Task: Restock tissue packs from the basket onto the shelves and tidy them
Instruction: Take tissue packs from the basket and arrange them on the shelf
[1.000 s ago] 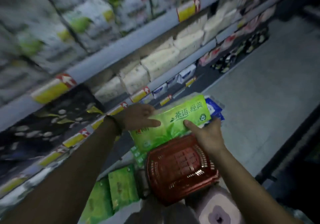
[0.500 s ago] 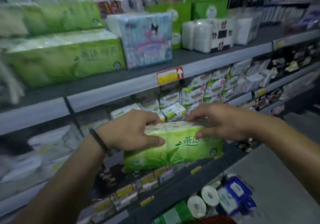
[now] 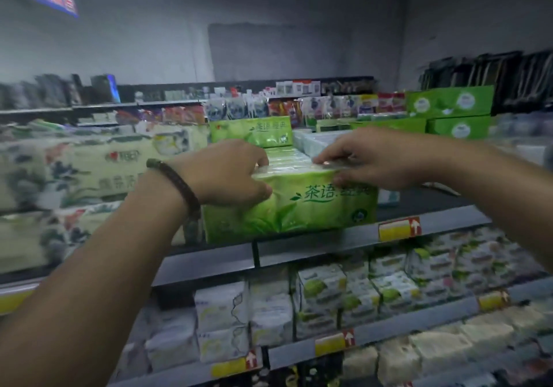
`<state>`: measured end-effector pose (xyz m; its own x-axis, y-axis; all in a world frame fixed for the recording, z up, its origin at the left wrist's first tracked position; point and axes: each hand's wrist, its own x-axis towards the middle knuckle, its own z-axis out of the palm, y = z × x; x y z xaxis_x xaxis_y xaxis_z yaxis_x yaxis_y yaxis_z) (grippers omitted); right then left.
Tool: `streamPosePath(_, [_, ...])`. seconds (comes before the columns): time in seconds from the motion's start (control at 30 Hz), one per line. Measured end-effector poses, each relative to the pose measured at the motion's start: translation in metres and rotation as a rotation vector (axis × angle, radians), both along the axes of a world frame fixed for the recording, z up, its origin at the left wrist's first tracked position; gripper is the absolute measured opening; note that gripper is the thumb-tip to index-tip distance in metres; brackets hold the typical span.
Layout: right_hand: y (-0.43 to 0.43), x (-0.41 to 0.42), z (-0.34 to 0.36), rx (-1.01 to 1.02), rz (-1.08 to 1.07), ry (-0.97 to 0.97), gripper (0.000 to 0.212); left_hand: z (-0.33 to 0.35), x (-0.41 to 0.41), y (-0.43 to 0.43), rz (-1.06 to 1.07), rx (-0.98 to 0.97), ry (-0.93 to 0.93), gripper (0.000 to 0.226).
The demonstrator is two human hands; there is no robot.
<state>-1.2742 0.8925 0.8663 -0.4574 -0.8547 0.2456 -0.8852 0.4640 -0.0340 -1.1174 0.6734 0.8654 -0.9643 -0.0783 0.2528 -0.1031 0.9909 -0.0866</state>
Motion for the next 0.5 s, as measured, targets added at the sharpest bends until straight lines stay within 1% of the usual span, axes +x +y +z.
streamPosePath(0.07, [-0.025,-0.004,0.001,0.016,-0.004,0.016,0.052,0.002,-0.008,-0.010,0.048,-0.002,-0.011,0.055])
streamPosePath(0.17, [-0.048,-0.004,-0.002,0.030,-0.026,-0.013,0.048,-0.008,-0.019,-0.022,0.080,0.044,-0.024,0.051])
streamPosePath(0.3, [-0.068,-0.014,-0.012,0.047,-0.079,-0.015,0.046,-0.027,-0.036,-0.040,0.110,0.062,0.020,0.049])
streamPosePath(0.43, [-0.082,-0.025,-0.022,0.054,-0.148,0.000,0.056,-0.044,-0.047,-0.049,0.146,0.048,0.078,0.050])
streamPosePath(0.5, [-0.086,-0.027,-0.024,0.061,-0.176,0.009,0.057,-0.052,-0.055,-0.052,0.150,0.072,0.107,0.050])
